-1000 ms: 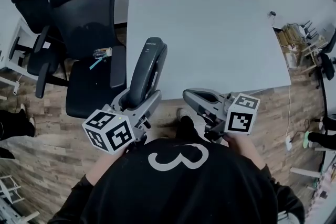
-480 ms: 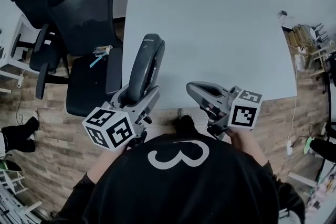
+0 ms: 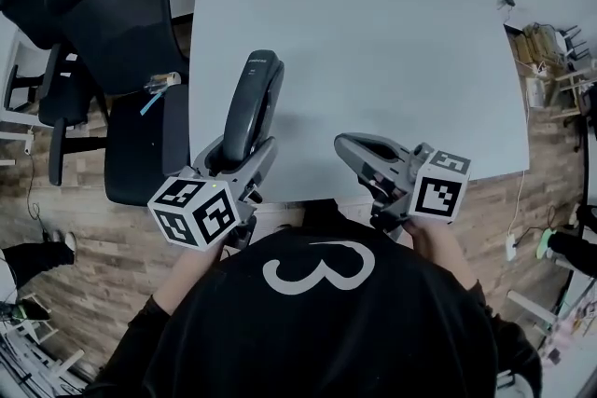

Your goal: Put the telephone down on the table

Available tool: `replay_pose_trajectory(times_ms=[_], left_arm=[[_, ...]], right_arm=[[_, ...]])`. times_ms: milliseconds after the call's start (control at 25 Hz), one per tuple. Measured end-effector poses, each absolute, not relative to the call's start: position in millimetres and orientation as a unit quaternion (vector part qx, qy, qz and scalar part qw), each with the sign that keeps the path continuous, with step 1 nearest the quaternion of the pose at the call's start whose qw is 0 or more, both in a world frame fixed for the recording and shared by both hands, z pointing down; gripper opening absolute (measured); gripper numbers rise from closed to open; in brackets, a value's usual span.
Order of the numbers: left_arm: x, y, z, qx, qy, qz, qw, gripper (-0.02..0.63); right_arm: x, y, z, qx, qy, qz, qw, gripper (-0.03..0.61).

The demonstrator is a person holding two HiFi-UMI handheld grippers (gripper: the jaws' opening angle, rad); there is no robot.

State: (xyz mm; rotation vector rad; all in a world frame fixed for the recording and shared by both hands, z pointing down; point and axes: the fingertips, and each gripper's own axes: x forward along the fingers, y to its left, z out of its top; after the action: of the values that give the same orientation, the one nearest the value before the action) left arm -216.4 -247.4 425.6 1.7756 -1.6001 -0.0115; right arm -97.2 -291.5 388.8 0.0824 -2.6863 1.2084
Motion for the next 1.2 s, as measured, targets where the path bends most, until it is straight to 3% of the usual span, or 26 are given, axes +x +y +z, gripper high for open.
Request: replay_pose_trajectory(times_ms=[680, 1200], left_arm=[[-213.7, -325.4, 498.1, 0.645, -0.663, 0.064, 0.375, 0.293], [-233.5, -362.0, 550.8, 0.610, -0.680, 0.124, 0.387, 0.293]], right_arm=[[-67.2, -378.7, 423.3, 0.040, -0.888, 0.440, 0.126, 0.009], [-103.2, -429.7, 444.5, 0.004, -0.876, 0.459, 0.146, 0.009]])
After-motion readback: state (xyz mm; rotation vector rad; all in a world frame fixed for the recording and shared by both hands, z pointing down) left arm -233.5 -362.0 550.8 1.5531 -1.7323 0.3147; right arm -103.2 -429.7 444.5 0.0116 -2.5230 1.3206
